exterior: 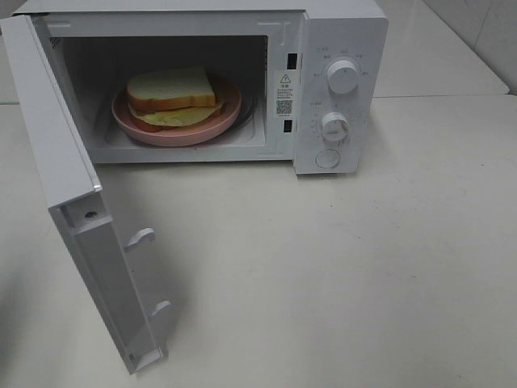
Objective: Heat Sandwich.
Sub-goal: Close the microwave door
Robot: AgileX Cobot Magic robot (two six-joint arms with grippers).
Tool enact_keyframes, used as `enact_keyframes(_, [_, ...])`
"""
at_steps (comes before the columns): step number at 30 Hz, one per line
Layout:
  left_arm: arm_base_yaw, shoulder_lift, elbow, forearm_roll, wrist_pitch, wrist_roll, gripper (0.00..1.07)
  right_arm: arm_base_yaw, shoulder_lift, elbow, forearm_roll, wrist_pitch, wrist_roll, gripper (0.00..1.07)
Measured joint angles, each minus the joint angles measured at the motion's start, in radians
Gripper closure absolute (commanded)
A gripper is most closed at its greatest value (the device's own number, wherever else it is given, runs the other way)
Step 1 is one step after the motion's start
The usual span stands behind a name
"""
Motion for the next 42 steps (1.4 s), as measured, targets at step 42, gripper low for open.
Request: enact_keyframes(42, [-0.025,0.734,0.074,0.394,-0.976,-0.262,1.07,0.000,0.000,0.000,0.000,-0.001,0.000,0.32])
